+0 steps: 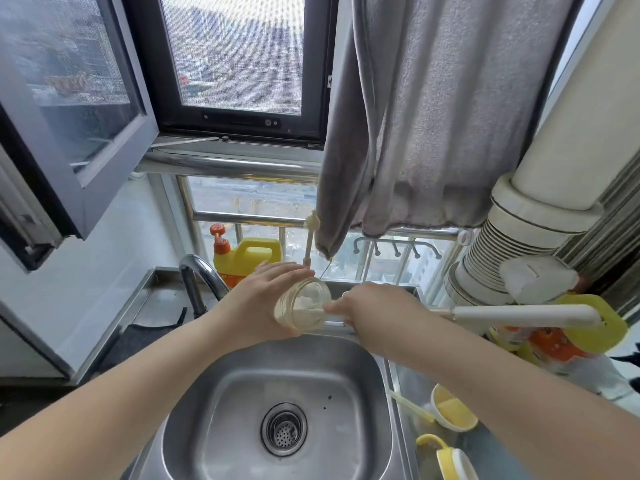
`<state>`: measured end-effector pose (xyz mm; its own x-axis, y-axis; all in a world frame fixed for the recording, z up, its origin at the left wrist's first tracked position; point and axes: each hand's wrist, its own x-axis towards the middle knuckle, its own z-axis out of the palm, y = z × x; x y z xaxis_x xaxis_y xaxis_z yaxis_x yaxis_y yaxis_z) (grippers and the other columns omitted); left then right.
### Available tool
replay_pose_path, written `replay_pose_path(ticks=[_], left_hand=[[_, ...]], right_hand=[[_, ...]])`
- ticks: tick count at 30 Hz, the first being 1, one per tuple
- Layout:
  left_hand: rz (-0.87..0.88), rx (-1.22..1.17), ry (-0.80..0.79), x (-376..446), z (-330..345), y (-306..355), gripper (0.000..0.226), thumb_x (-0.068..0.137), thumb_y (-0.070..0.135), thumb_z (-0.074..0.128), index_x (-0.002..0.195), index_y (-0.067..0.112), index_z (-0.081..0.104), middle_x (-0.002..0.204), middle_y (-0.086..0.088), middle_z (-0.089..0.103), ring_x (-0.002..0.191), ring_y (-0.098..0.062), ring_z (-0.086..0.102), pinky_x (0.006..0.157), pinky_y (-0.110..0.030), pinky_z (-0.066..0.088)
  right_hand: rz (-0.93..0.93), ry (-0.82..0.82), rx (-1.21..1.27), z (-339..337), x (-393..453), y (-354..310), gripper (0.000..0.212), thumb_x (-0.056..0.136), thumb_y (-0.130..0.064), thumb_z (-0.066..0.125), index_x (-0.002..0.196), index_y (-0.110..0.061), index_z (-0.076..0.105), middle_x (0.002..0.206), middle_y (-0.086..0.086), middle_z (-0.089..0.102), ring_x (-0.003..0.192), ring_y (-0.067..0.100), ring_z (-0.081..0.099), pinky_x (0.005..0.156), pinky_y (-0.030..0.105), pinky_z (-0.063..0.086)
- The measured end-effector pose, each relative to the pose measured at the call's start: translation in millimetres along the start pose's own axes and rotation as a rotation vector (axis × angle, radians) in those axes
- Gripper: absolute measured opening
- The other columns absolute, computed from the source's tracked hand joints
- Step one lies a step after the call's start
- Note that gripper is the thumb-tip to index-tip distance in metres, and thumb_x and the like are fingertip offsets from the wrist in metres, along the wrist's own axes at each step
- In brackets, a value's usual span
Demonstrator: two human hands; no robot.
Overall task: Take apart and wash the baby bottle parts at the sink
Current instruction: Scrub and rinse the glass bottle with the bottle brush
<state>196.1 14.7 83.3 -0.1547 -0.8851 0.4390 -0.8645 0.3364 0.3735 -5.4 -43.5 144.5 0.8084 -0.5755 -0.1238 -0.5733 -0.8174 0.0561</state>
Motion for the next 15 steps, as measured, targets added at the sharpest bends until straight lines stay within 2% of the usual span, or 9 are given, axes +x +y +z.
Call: replay_pose_path(ticks=[2, 4, 5, 6, 8, 10, 11, 13, 15], left_hand=[[0.035, 0.024, 0.014, 2.9, -0.2, 2.0, 0.082, 0.064, 0.06, 0.06, 0.133, 0.017, 0.053, 0.133, -0.002, 0.057, 0.125, -0.019, 0.049, 0.103, -0.056, 0.038], [0.074, 0.027, 0.037, 6.1, 0.9, 5.2, 0.079, 0.066, 0.06, 0.063, 0.132, 0.018, 0.052, 0.131, -0.003, 0.058, 0.122, -0.021, 0.051, 0.098, -0.058, 0.043], [0.083, 0.025, 0.053, 6.3, 1.5, 5.8, 0.079, 0.066, 0.06, 0.064, 0.132, 0.02, 0.05, 0.131, -0.002, 0.058, 0.122, -0.021, 0.051, 0.097, -0.059, 0.044], [0.083, 0.029, 0.072, 5.9, 1.7, 5.2, 0.079, 0.066, 0.061, 0.064, 0.132, 0.022, 0.048, 0.131, -0.002, 0.058, 0.123, -0.021, 0.051, 0.097, -0.06, 0.043], [0.079, 0.062, 0.116, 5.0, 0.7, 1.7, 0.08, 0.065, 0.061, 0.064, 0.132, 0.022, 0.047, 0.131, -0.004, 0.059, 0.124, -0.023, 0.051, 0.097, -0.061, 0.042], [0.087, 0.078, 0.149, 6.2, -0.7, 0.3, 0.079, 0.066, 0.062, 0.064, 0.131, 0.021, 0.048, 0.131, -0.005, 0.059, 0.126, -0.024, 0.05, 0.099, -0.061, 0.041], [0.09, 0.07, 0.155, 7.0, -0.3, 1.6, 0.078, 0.067, 0.062, 0.063, 0.131, 0.021, 0.047, 0.132, -0.004, 0.058, 0.126, -0.023, 0.049, 0.1, -0.06, 0.04], [0.097, 0.052, 0.153, 7.8, 2.6, 5.5, 0.077, 0.068, 0.065, 0.061, 0.132, 0.023, 0.045, 0.133, -0.004, 0.057, 0.128, -0.021, 0.046, 0.103, -0.059, 0.038], [0.096, 0.057, 0.15, 6.7, 4.5, 5.0, 0.077, 0.068, 0.064, 0.062, 0.132, 0.024, 0.044, 0.133, -0.003, 0.057, 0.129, -0.017, 0.043, 0.104, -0.058, 0.036]], right_hand=[[0.002, 0.013, -0.016, 0.0, 0.2, -0.4, 0.047, 0.089, -0.005, 0.046, 0.124, -0.034, 0.057, 0.1, 0.002, 0.061, 0.088, 0.025, 0.059, 0.057, 0.027, 0.035], [-0.002, 0.001, 0.182, 2.6, 0.2, -3.4, 0.036, 0.091, -0.008, 0.046, 0.12, -0.026, 0.06, 0.103, 0.003, 0.064, 0.091, 0.024, 0.062, 0.061, 0.029, 0.045], [-0.003, -0.013, 0.356, 5.6, 0.7, -4.3, 0.03, 0.093, -0.011, 0.047, 0.117, -0.02, 0.062, 0.099, 0.004, 0.066, 0.088, 0.02, 0.063, 0.066, 0.03, 0.048], [0.011, -0.04, 0.576, 8.5, -0.1, -5.3, 0.026, 0.095, -0.013, 0.049, 0.115, -0.017, 0.065, 0.088, 0.002, 0.067, 0.077, 0.012, 0.063, 0.063, 0.028, 0.047], [0.087, -0.11, 1.152, 12.4, -3.2, -7.0, 0.024, 0.097, -0.016, 0.051, 0.115, -0.019, 0.066, 0.068, -0.004, 0.059, 0.05, 0.004, 0.047, 0.046, 0.018, 0.036], [0.163, -0.163, 1.612, 13.7, -2.7, -6.7, 0.021, 0.096, -0.012, 0.052, 0.112, -0.017, 0.066, 0.064, -0.003, 0.057, 0.044, 0.004, 0.037, 0.041, 0.014, 0.027], [0.195, -0.174, 1.726, 14.3, -1.8, -8.0, 0.02, 0.096, -0.009, 0.053, 0.11, -0.015, 0.065, 0.064, -0.002, 0.059, 0.043, 0.003, 0.036, 0.039, 0.013, 0.026], [0.24, -0.18, 1.784, 14.9, -0.8, -12.6, 0.019, 0.095, -0.007, 0.053, 0.111, -0.012, 0.063, 0.064, 0.0, 0.062, 0.042, 0.003, 0.038, 0.037, 0.012, 0.028], [0.224, -0.155, 1.653, 16.7, -2.0, -15.7, 0.024, 0.095, -0.011, 0.056, 0.117, -0.011, 0.063, 0.065, -0.001, 0.063, 0.044, 0.004, 0.039, 0.038, 0.013, 0.031]])
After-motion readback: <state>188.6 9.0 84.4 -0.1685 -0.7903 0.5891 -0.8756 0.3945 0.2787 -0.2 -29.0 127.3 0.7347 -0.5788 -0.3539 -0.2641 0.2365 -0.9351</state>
